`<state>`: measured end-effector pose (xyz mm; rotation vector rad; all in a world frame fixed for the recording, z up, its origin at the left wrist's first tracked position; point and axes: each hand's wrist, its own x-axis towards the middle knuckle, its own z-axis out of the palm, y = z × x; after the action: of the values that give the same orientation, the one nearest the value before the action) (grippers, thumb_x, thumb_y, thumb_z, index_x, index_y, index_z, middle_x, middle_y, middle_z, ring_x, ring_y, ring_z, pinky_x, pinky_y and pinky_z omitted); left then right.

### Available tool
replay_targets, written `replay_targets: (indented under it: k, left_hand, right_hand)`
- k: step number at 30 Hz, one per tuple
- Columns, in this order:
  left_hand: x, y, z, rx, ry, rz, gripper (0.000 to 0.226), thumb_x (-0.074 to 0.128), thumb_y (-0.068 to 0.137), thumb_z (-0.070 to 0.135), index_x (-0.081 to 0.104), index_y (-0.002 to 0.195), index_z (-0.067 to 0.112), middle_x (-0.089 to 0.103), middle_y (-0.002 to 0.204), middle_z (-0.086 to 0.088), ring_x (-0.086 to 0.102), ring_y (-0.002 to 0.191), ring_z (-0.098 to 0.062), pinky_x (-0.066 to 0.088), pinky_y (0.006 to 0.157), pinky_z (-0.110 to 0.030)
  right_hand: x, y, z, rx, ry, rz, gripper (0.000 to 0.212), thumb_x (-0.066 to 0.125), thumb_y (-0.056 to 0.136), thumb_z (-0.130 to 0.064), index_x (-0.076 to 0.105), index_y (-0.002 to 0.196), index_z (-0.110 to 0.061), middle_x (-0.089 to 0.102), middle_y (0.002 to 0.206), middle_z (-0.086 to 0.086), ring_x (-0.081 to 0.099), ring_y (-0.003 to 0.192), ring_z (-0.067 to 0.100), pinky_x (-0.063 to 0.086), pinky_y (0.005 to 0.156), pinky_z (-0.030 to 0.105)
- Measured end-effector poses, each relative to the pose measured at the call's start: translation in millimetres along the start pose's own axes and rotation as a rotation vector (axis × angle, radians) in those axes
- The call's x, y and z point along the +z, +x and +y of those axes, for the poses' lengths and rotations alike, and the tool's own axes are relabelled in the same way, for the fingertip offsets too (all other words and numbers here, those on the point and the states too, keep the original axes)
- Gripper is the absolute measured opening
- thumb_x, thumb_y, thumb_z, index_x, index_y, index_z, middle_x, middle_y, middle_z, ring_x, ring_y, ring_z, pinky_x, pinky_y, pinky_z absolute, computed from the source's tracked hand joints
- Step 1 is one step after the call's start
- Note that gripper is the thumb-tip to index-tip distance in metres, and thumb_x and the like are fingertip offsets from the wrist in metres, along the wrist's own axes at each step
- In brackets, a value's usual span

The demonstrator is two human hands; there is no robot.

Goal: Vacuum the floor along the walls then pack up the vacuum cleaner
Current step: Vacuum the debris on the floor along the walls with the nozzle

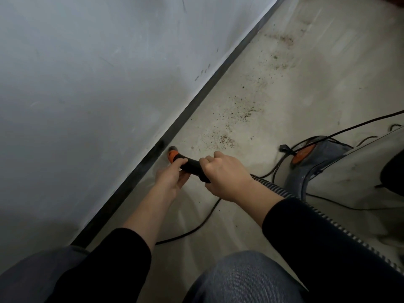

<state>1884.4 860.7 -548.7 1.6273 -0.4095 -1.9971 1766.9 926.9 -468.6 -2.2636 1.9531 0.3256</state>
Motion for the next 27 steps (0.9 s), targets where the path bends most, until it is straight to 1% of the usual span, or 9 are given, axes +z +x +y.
replay_targets:
  k: [3,6,7,13,18,19,23,24,27]
  left_hand:
    - [-3.8,2.6,2.8,0.021,-0.017,0.023,0.037,0.066,0.089,0.009,0.057,0.123,-0.003,0.066,0.112,-0.021,0.068,0.092,-0.023,0.057,0.070,-0.025]
    - [-4.0,2.5,3.7,0.033,-0.032,0.027,0.024,0.064,0.090,0.007,0.058,0.112,-0.003,0.065,0.111,-0.022,0.066,0.093,-0.025,0.055,0.080,-0.028]
    - [-4.1,2.6,3.7,0.035,-0.036,0.028,0.022,0.064,0.090,0.006,0.058,0.110,-0.001,0.064,0.110,-0.023,0.066,0.093,-0.025,0.054,0.081,-0.029]
    - [-4.3,8.3,3.0,0.032,-0.033,-0.006,0.023,0.065,0.089,0.008,0.059,0.110,0.000,0.066,0.106,-0.022,0.067,0.089,-0.023,0.056,0.071,-0.025]
    - [2.9,16.3,2.3,0.017,-0.014,-0.041,0.011,0.067,0.089,0.011,0.059,0.095,0.006,0.067,0.106,-0.022,0.068,0.095,-0.023,0.057,0.082,-0.028]
    - [4.2,17.5,2.2,0.015,-0.014,-0.045,0.012,0.067,0.089,0.012,0.060,0.096,0.006,0.067,0.106,-0.022,0.068,0.095,-0.023,0.057,0.080,-0.027]
    - [10.3,18.9,-0.5,0.011,-0.026,-0.067,0.036,0.069,0.087,0.013,0.060,0.119,-0.002,0.068,0.107,-0.022,0.069,0.090,-0.021,0.057,0.058,-0.020]
    - [12.2,17.4,-1.7,0.007,-0.025,-0.073,0.037,0.068,0.087,0.012,0.060,0.120,-0.002,0.068,0.107,-0.021,0.069,0.089,-0.021,0.056,0.057,-0.020]
    - [17.5,14.0,-6.8,-0.001,-0.016,-0.091,0.033,0.066,0.089,0.011,0.060,0.118,-0.003,0.068,0.104,-0.020,0.069,0.088,-0.021,0.056,0.062,-0.022]
  right_hand:
    - [4.8,5.3,-6.9,-0.007,-0.018,0.012,0.029,0.055,0.092,-0.018,0.050,0.119,-0.009,0.060,0.114,0.007,0.050,0.105,0.025,0.031,0.068,0.030]
    - [5.0,7.3,-9.5,-0.008,-0.021,0.019,0.030,0.054,0.092,-0.017,0.050,0.120,-0.009,0.059,0.114,0.008,0.050,0.105,0.025,0.031,0.069,0.030]
    - [4.4,7.6,-9.3,-0.008,-0.019,0.021,0.030,0.054,0.092,-0.017,0.050,0.120,-0.008,0.059,0.114,0.008,0.050,0.106,0.025,0.031,0.069,0.030]
    - [3.9,7.1,-9.6,0.015,-0.017,0.015,0.030,0.053,0.093,-0.016,0.049,0.121,-0.008,0.059,0.114,0.008,0.050,0.106,0.025,0.032,0.070,0.030]
    - [3.0,7.6,-5.4,0.048,-0.031,0.019,0.032,0.053,0.092,-0.015,0.048,0.123,-0.006,0.059,0.115,0.008,0.049,0.107,0.025,0.031,0.070,0.030]
    - [3.7,7.5,-4.8,0.058,-0.034,0.017,0.032,0.053,0.092,-0.015,0.049,0.122,-0.006,0.059,0.115,0.009,0.050,0.107,0.026,0.031,0.070,0.030]
    - [4.9,4.7,-2.4,0.088,-0.036,0.006,0.031,0.053,0.092,-0.014,0.049,0.122,-0.006,0.059,0.114,0.009,0.050,0.106,0.026,0.031,0.070,0.030]
    - [4.0,3.0,-1.3,0.092,-0.033,0.002,0.031,0.053,0.092,-0.014,0.048,0.122,-0.006,0.059,0.114,0.009,0.049,0.107,0.026,0.031,0.070,0.030]
    - [1.8,-4.6,2.4,0.099,-0.031,-0.008,0.032,0.053,0.092,-0.014,0.049,0.122,-0.006,0.059,0.115,0.009,0.049,0.107,0.026,0.031,0.070,0.029]
